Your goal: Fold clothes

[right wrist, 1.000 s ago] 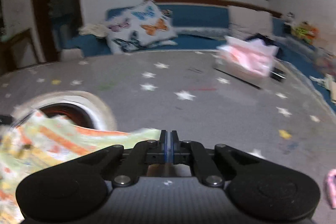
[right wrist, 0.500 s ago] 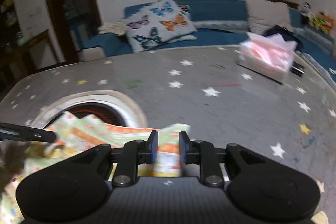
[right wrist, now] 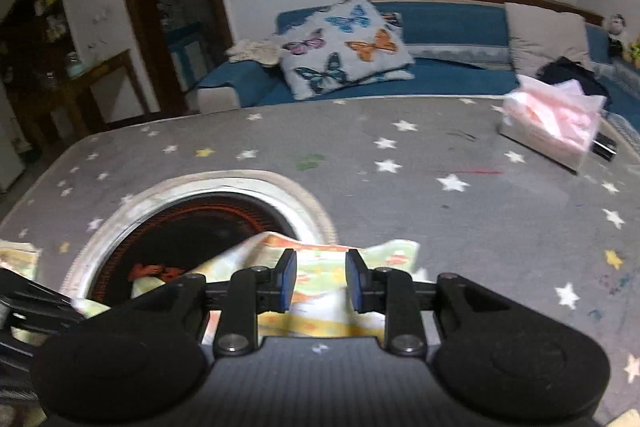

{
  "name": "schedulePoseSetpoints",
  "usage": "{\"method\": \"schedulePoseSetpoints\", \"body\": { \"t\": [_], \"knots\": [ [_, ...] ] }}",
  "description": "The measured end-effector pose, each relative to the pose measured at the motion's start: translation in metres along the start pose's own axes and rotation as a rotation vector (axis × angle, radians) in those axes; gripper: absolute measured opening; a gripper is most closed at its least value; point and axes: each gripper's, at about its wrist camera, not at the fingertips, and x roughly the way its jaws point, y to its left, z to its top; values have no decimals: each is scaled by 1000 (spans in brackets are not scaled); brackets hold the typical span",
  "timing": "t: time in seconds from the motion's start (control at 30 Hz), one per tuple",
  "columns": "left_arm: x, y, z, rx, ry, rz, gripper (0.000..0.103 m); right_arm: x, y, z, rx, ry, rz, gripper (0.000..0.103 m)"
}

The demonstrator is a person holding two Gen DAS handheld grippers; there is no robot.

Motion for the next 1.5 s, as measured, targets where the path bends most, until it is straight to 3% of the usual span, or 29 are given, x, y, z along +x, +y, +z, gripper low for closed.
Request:
{"method": "schedulePoseSetpoints", "body": {
  "t": [0.1, 0.2, 0.27, 0.5, 0.7, 0.87, 1.0, 1.07, 1.1, 1.13, 1.2, 1.27, 1.4, 1.5],
  "knots": [
    [-1, -1, -2, 7, 6, -5, 15, 0, 10, -1, -27, 15, 82, 26],
    [-8, -3, -2, 36, -1, -23, 29, 2, 23, -5, -68, 45, 164, 28],
    [-16, -6, -3, 71, -5, -32, 33, 4, 31, -9, -100, 68, 215, 30],
    [-37, -2, 2, 142, -51, 32, 55, -1, 32, -31, -210, 142, 268, 32],
    [-11, 11, 16, 170, -34, 11, 57, -12, 30, -42, -258, 152, 304, 35],
    [8, 5, 15, 250, -9, -44, 55, -20, 22, -41, -248, 138, 293, 35],
    [17, 1, 14, 280, 3, -32, 45, -29, 9, -36, -216, 112, 274, 35],
    [18, 5, 15, 250, -4, -19, 37, -34, 0, -32, -188, 88, 240, 35],
    [18, 7, 15, 235, -8, -13, 23, -36, -7, -29, -163, 76, 216, 35],
    [18, 9, 16, 219, -12, -7, 15, -38, -14, -26, -140, 64, 193, 35],
    [10, 18, 18, 165, -42, 12, 10, -38, -24, -21, -88, 47, 138, 35],
    [-4, 27, 21, 120, -89, 52, 8, -35, -33, -16, -43, 40, 84, 35],
    [-35, 56, 35, 35, -178, 225, 5, -20, -44, -10, 40, 58, -11, 35],
    [-50, 88, 45, -68, -199, 336, 4, -2, -47, -9, 73, 75, -47, 35]
  ]
}}
